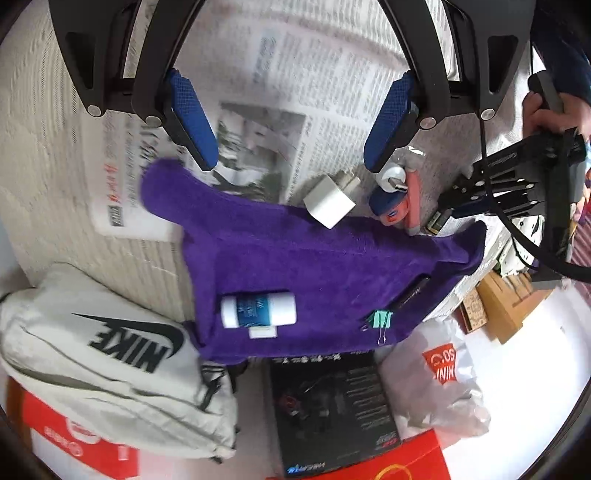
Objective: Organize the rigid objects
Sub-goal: 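Hold the Grand Reserve box in the left gripper while the right grasps the white charger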
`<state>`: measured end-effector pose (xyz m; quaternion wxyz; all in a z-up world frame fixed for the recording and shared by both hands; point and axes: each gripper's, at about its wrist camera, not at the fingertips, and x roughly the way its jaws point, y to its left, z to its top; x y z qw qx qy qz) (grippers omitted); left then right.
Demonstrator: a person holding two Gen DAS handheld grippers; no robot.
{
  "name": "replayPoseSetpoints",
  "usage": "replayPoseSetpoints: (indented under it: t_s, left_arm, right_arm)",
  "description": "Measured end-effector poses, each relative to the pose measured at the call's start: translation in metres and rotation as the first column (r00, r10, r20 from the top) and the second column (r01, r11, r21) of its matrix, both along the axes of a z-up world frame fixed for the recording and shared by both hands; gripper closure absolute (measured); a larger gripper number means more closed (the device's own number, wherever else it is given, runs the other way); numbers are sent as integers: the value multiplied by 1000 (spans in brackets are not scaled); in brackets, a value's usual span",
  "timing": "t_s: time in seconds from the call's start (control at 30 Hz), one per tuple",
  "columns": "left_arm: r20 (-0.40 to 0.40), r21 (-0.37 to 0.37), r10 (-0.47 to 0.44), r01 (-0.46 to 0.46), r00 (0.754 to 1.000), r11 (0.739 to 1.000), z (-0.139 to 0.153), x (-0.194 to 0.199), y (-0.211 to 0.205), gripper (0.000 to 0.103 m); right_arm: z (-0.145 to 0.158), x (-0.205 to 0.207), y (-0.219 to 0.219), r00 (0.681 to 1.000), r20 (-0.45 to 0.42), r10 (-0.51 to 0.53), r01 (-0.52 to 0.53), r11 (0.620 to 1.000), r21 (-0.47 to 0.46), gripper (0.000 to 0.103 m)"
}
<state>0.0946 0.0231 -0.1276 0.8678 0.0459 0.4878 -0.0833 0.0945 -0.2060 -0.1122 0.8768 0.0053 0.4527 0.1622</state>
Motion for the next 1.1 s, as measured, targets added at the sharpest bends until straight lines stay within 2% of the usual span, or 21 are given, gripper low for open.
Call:
replayPoseSetpoints:
  t_s: [0.07, 0.2, 0.4, 0.47, 0.53, 0.63, 0.77, 1.07, 1.1]
  left_arm:
    - [2, 3, 0, 0, 1000, 1000, 0, -1, 0, 80]
    - [13, -3, 6, -6, 1000, 1000, -1, -3, 0, 80]
    - [15, -10, -5, 5, 1000, 1000, -1, -6, 2, 80]
    - [20, -11, -4, 4, 1000, 1000, -1, -7, 2, 80]
    - [24, -12, -5, 5, 1000, 1000, -1, -8, 2, 80]
    - [24, -21, -8, 9, 1000, 1000, 0, -8, 4, 80]
    - [27, -23, -13, 14, 1000, 1000, -1, -8, 4, 80]
    - [27, -23, -14, 15, 1000, 1000, -1, -7, 4, 80]
    - [27, -24, -15, 16, 1000, 1000, -1, -7, 4, 80]
  right_arm:
    - [-9, 9, 8, 1000, -19, 20, -20, 1000, -7, 24]
    - [-19, 22, 22, 999, -36, 27, -27, 1000, -7, 36]
    - [-20, 34, 33, 999, -34, 12, -12, 1000, 1, 39]
    - [-21, 38, 36, 999, -29, 13, -14, 1000, -7, 47]
    - [-25, 43, 41, 998, -53, 35, -35, 999, -15, 63]
    - [-24, 39, 40, 997, -61, 49, -52, 997, -56, 63]
    - [-19, 30, 25, 998, -52, 19, -25, 994, -107, 63]
    - [-23, 35, 25, 998, -50, -33, 28, 994, -104, 62]
    - [-24, 36, 27, 998, -47, -33, 28, 995, -98, 64]
